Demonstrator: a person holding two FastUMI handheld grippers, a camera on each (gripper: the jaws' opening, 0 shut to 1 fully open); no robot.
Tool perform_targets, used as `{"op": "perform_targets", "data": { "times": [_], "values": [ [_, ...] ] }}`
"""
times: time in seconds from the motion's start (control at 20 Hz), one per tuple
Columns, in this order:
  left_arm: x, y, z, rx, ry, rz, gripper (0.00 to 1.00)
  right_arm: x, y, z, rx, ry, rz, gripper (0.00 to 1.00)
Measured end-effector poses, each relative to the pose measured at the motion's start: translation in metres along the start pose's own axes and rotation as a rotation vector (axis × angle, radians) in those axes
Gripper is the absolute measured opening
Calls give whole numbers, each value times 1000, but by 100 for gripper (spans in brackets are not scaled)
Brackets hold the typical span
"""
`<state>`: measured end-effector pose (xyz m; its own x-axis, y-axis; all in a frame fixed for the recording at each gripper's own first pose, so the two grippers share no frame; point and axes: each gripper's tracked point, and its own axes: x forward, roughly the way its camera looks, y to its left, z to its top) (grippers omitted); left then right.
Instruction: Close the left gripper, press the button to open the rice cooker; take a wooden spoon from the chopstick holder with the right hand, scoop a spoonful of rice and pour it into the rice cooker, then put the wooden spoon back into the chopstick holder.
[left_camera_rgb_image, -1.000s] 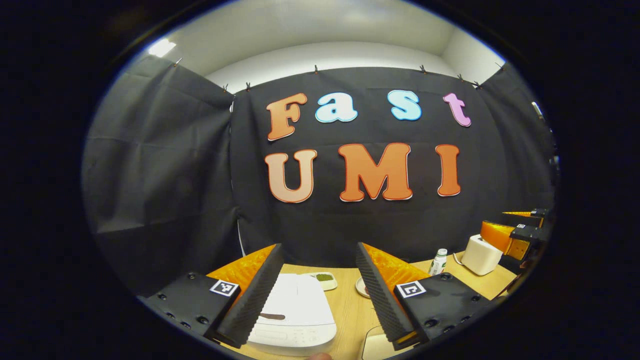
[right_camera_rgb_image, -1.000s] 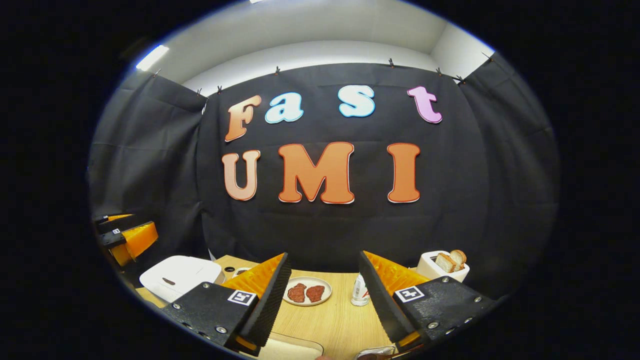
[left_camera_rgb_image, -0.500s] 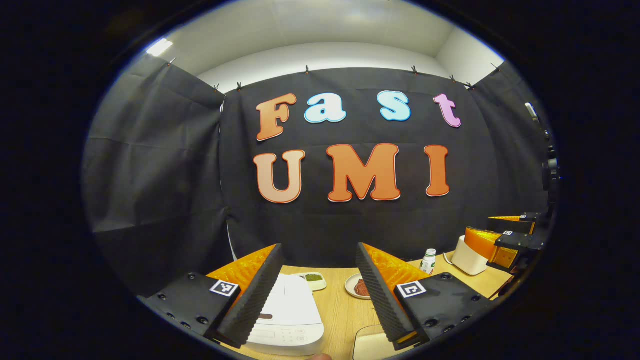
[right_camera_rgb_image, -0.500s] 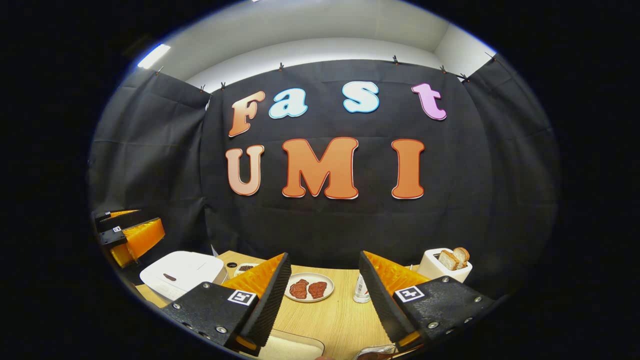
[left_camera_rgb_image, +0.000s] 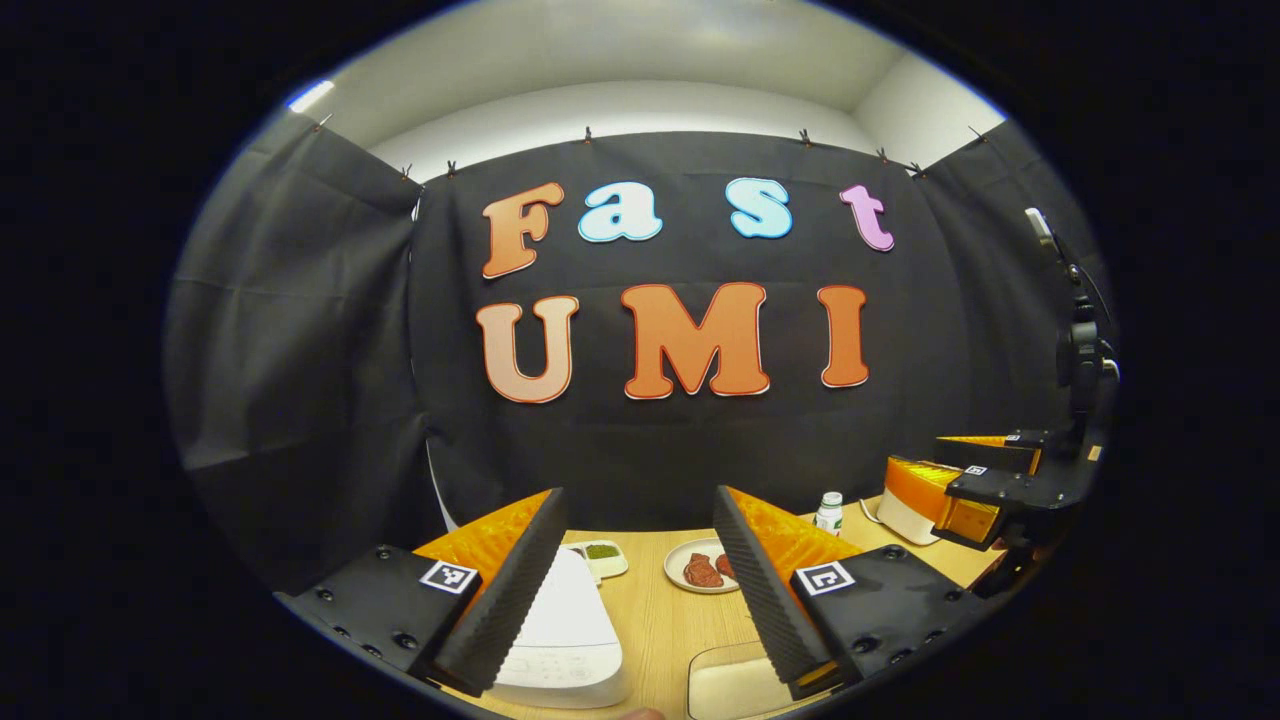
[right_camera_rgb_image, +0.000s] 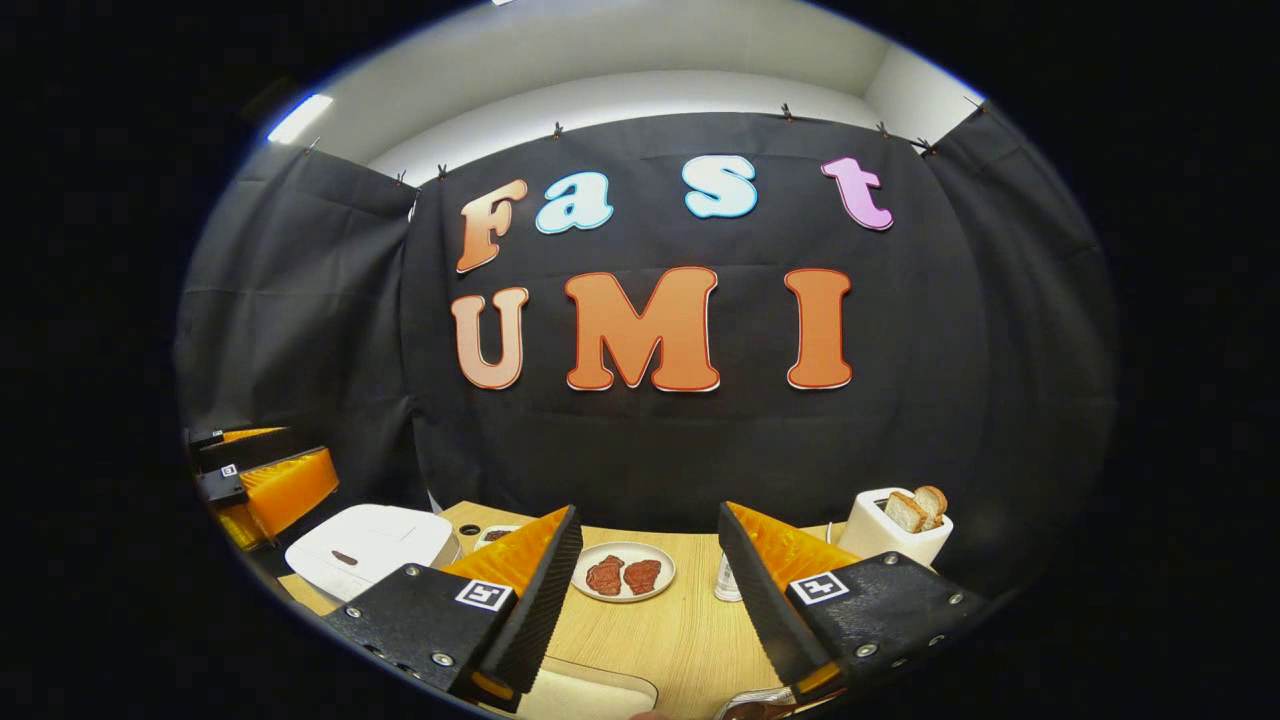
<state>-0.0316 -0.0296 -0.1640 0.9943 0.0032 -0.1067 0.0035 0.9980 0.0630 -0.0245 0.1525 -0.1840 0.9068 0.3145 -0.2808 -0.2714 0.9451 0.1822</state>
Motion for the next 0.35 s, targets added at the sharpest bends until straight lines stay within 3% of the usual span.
{"op": "perform_targets", "data": {
  "times": [0.35],
  "values": [
    [5, 23, 9, -12, -23, 65, 100, 0, -7, -2, -10, 2, -14, 86]
  ]
}}
